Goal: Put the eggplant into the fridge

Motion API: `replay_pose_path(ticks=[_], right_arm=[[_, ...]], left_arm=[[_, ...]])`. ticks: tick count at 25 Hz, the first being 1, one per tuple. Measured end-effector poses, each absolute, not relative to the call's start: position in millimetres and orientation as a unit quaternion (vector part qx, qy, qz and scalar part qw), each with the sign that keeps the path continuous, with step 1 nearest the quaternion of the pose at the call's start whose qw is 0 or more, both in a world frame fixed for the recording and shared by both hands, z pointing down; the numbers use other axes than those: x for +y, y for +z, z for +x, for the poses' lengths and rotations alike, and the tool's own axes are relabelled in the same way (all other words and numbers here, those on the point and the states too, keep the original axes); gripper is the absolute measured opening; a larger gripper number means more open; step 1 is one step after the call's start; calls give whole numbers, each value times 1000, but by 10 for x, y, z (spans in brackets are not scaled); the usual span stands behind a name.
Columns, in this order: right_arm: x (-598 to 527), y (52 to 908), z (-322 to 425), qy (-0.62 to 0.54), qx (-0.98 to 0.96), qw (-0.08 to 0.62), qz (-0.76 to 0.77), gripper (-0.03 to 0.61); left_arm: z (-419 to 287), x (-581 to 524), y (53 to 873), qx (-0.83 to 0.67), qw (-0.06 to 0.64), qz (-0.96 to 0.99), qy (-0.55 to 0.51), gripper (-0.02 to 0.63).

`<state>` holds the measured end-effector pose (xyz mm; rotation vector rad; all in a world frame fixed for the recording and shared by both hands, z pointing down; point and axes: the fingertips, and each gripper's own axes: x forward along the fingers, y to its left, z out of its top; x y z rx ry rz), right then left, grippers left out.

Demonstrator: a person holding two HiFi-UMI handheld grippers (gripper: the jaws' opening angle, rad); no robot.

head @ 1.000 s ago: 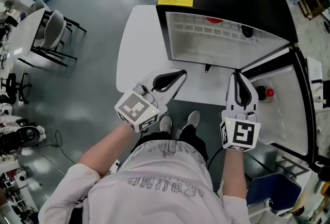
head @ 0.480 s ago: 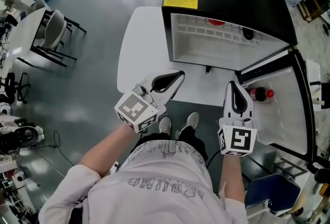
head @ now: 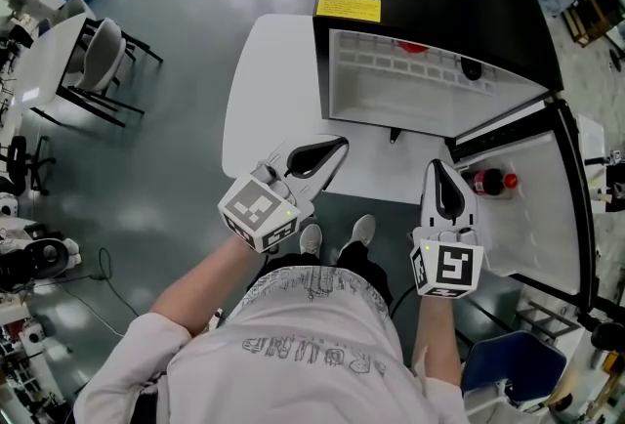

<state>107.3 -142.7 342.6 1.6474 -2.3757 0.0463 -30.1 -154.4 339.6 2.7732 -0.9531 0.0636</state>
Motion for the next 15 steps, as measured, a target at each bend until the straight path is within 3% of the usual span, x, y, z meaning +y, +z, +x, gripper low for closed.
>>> replay_pose_path(ticks=[15], right_arm=[[-1476,3501,984,31,-823,125,553,5]], left_arm=[[-331,-1538,3444,-327,110,938,25,6]])
